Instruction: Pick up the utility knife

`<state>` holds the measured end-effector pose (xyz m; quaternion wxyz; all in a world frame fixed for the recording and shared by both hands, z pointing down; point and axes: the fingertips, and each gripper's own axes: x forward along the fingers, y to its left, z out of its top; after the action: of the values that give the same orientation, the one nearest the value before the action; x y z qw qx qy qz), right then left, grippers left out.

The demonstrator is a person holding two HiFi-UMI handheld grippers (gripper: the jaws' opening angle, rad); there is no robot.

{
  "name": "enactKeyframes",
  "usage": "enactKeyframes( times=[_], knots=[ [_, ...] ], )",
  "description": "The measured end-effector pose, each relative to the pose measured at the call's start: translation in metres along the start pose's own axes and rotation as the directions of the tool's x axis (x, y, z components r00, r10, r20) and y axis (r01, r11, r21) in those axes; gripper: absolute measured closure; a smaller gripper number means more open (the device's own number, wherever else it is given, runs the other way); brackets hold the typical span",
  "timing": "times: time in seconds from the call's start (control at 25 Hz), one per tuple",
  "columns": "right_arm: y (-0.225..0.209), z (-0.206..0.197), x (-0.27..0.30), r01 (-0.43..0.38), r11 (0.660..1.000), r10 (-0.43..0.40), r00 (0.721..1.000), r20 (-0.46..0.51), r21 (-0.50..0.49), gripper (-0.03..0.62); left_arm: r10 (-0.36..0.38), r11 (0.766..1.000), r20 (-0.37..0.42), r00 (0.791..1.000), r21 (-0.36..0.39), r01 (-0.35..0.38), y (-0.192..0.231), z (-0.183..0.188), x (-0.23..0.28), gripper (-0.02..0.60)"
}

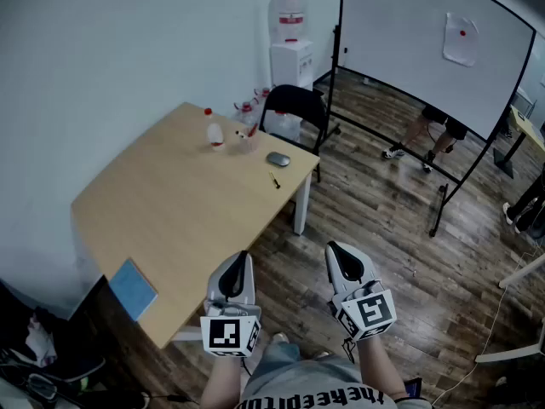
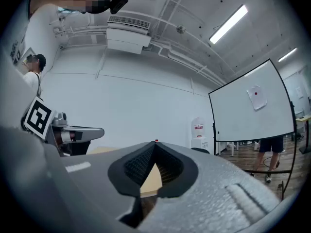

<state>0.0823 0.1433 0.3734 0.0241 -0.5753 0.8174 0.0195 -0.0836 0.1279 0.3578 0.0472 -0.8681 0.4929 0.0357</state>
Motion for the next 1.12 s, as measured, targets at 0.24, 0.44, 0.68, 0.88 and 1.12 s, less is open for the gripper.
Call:
enactKeyframes(
  times=[0.24, 0.44, 0.68, 0.88, 1.12],
  knots=[
    [0.004, -0.003, 0.017, 0.001, 1.000, -0.001, 1.000, 0.002, -0.007, 0.592, -0.001, 1.000, 0.003, 1.000, -0.009, 0.001, 0.016, -0.003, 0.009, 0.561],
    [0.005, -0.004, 0.030, 0.009, 1.000, -0.009, 1.000, -0.001, -0.011, 0.592, -0.008, 1.000, 0.006, 1.000, -0.013, 0.008, 0.027, -0.004, 0.018, 0.561],
    [0.004, -0.008, 0.046, 0.038, 0.999, -0.039, 0.999, -0.008, -0.036, 0.592, -0.021, 1.000, 0.010, 1.000, -0.015, 0.021, 0.040, -0.008, 0.028, 0.561],
    [0.006, -0.008, 0.061, 0.051, 0.999, -0.051, 0.999, -0.002, -0.017, 0.592, -0.036, 0.999, 0.016, 0.999, -0.014, 0.036, 0.055, -0.008, 0.037, 0.561],
    [0.015, -0.016, 0.071, 0.077, 0.997, -0.077, 0.997, -0.010, -0.021, 0.592, -0.061, 0.998, 0.020, 0.998, -0.026, 0.061, 0.072, -0.019, 0.042, 0.561]
  ],
)
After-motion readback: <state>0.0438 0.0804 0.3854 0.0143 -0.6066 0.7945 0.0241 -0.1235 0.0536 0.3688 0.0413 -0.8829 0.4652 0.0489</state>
